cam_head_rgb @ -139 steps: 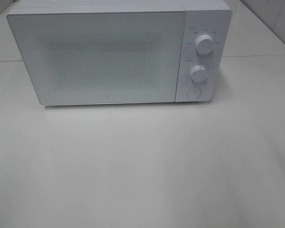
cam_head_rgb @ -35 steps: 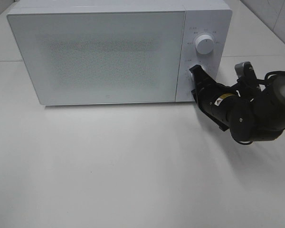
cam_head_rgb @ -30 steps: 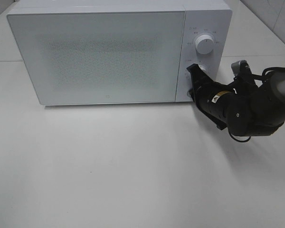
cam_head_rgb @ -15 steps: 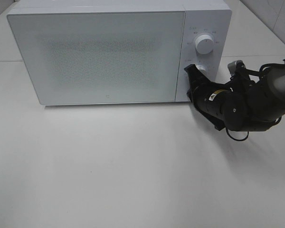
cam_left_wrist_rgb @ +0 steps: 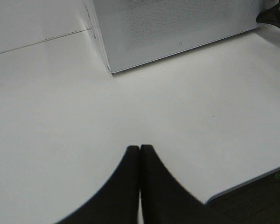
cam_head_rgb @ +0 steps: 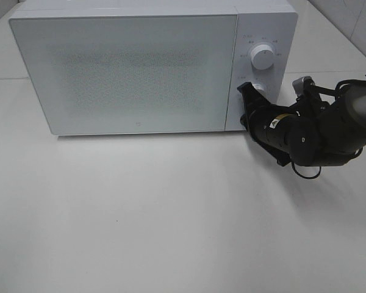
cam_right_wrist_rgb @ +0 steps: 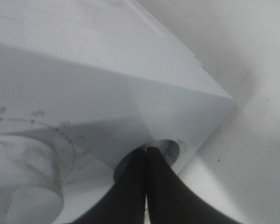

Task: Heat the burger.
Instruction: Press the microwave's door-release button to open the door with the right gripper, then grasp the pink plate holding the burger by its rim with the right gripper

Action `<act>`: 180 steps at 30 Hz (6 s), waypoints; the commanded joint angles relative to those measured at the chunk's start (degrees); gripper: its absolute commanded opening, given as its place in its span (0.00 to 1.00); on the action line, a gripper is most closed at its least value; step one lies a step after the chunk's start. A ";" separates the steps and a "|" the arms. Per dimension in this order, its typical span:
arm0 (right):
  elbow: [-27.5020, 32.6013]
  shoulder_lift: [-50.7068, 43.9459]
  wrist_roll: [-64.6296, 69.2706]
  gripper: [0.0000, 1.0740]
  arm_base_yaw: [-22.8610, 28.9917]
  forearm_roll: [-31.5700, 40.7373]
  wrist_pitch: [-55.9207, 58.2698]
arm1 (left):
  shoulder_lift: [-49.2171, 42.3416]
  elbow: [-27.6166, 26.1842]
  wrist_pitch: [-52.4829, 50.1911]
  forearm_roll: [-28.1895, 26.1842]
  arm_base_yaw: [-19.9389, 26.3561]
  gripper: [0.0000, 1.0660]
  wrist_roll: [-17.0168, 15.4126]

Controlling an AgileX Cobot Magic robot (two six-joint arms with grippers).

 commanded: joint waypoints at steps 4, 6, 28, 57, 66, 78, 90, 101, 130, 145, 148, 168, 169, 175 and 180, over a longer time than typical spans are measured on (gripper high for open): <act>-6.47 0.11 0.17 0.00 -1.15 -2.29 -11.06 | -0.52 0.11 -0.86 -0.29 0.06 0.00 -0.40; -6.59 0.23 0.34 0.00 -1.15 -2.29 -11.12 | -0.52 0.11 -0.86 -0.29 0.06 0.00 -0.40; 1.60 -6.88 -1.09 0.02 -1.15 -4.07 2.29 | -0.52 0.11 -0.86 -0.29 0.06 0.00 -0.40; 9.74 -9.91 -32.26 0.08 -1.09 -47.33 1.38 | -0.52 0.11 -0.86 -0.29 0.06 0.00 -0.40; 9.74 -11.69 -35.70 0.09 -1.09 -47.61 5.44 | -0.52 0.11 -0.86 -0.29 0.06 0.00 -0.40; 8.88 -25.10 -28.25 0.10 -0.97 -55.41 34.38 | -0.52 0.11 -0.86 -0.29 0.06 0.00 -0.40; 8.88 -26.81 -32.37 0.10 -0.97 -44.35 51.51 | -0.52 0.11 -0.86 -0.29 0.06 0.00 -0.40; 0.23 -26.93 -71.73 0.11 7.16 -9.91 69.16 | -0.52 0.11 -0.86 -0.29 0.06 0.00 -0.40; -19.08 -22.23 -97.23 0.57 13.06 -6.36 73.80 | -0.52 0.11 -0.86 -0.29 0.06 0.00 -0.40; -32.37 -9.97 -104.51 0.68 17.82 -12.72 69.84 | -0.52 0.11 -0.86 -0.29 0.06 0.00 -0.40; -33.29 -8.82 -104.45 0.69 18.96 -16.96 67.90 | -0.52 0.11 -0.86 -0.29 0.06 0.00 -0.40; -47.04 4.47 -101.18 0.69 21.03 -25.61 66.46 | -0.52 0.11 -0.86 -0.29 0.06 0.00 -0.40; -47.04 4.47 -101.18 0.69 21.03 -25.61 66.46 | -0.52 0.11 -0.86 -0.29 0.06 0.00 -0.40; -48.19 6.82 -99.58 0.69 21.03 -29.79 66.18 | -0.52 0.11 -0.86 -0.23 0.06 0.00 -0.52; -48.93 8.54 -96.43 0.69 20.80 -33.86 65.78 | -0.52 0.11 -0.86 -0.17 0.06 0.00 -0.52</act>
